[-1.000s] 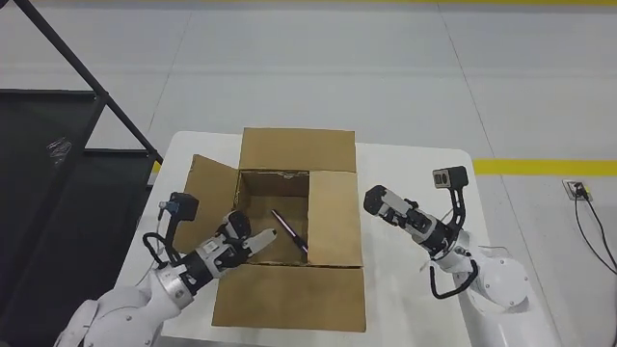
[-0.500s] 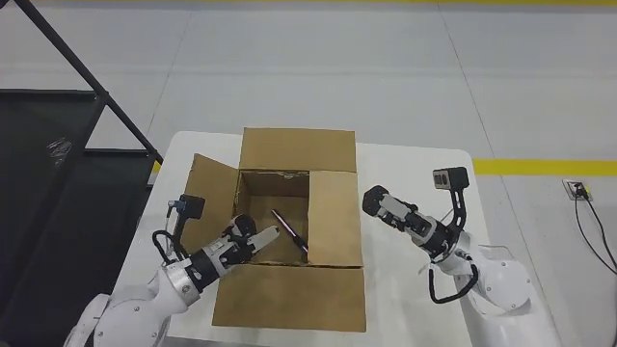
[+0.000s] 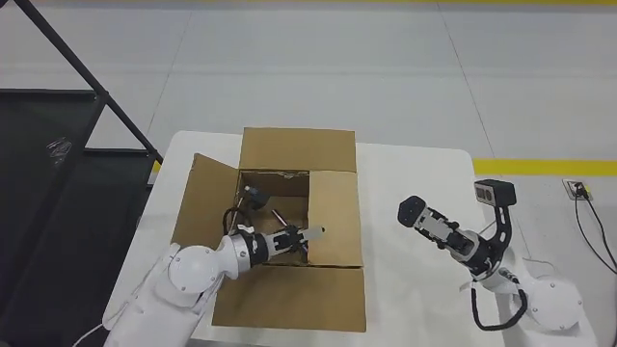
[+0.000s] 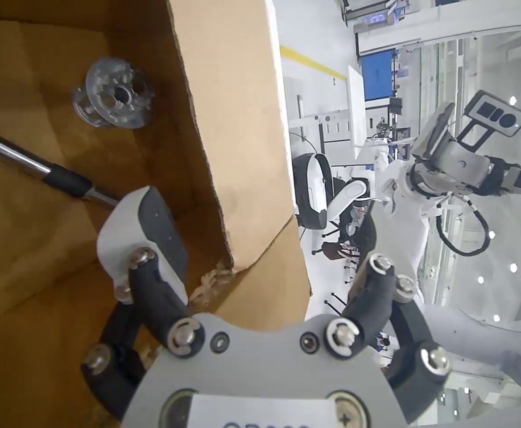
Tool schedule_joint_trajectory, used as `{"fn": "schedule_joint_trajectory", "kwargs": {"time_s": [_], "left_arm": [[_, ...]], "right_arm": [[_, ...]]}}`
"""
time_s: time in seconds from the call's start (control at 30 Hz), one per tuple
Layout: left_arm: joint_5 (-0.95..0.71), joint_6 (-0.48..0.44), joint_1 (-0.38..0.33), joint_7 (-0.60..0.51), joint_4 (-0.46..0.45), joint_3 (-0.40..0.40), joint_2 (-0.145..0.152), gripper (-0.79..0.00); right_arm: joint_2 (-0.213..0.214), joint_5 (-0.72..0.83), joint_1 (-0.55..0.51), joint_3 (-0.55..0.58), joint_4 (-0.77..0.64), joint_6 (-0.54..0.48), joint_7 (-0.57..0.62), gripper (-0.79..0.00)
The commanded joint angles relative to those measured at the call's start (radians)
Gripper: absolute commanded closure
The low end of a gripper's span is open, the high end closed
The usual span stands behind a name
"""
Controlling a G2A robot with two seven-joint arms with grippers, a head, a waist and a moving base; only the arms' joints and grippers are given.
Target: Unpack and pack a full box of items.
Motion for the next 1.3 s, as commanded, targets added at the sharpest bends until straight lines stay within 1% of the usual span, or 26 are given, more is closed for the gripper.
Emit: {"fn": "schedule_joint_trajectory", "kwargs": {"time_s": [0.0,0.13,0.27,0.4,0.57,0.77,0.87,1.0,1.13,1.27], "left_arm": [[-0.01,-0.011,-0.032,0.018,0.05,0.037,-0.011,-0.785],[-0.041,-0.044,-0.069,0.038,0.1,0.073,-0.027,-0.785],[-0.043,-0.066,-0.086,0.042,0.106,0.076,-0.031,-0.785],[-0.089,-0.095,-0.083,0.016,0.085,0.062,-0.032,-0.785],[-0.097,-0.109,-0.094,0.015,0.045,0.053,-0.033,-0.785],[-0.089,-0.141,-0.103,0.052,-0.019,0.078,-0.043,-0.785],[-0.083,-0.162,-0.116,0.087,-0.023,0.108,-0.054,-0.785],[-0.041,-0.17,-0.146,0.157,-0.009,0.169,-0.074,-0.785],[-0.025,-0.169,-0.189,0.201,0.03,0.234,-0.099,-0.785],[-0.023,-0.169,-0.239,0.223,0.094,0.3,-0.128,-0.785]], "right_arm": [[0.005,0.017,-0.011,0.02,-0.003,-0.004,0.003,-0.785],[0.014,0.035,-0.026,0.04,-0.009,-0.006,0.009,-0.785],[0.021,0.044,-0.031,0.04,-0.008,-0.005,0.006,-0.785],[0.027,0.055,-0.027,0.033,-0.006,-0.01,0.002,-0.785],[0.034,0.05,-0.019,0.016,0.001,-0.011,0.001,-0.785],[0.043,0.063,-0.02,0.019,0.003,-0.017,-0.009,-0.785],[0.048,0.069,-0.024,0.027,0.003,-0.023,-0.016,-0.785],[0.054,0.081,-0.036,0.045,0.005,-0.036,-0.029,-0.785],[0.061,0.097,-0.052,0.073,0.012,-0.05,-0.045,-0.785],[0.068,0.139,-0.081,0.131,0.02,-0.079,-0.076,-0.785]]}}
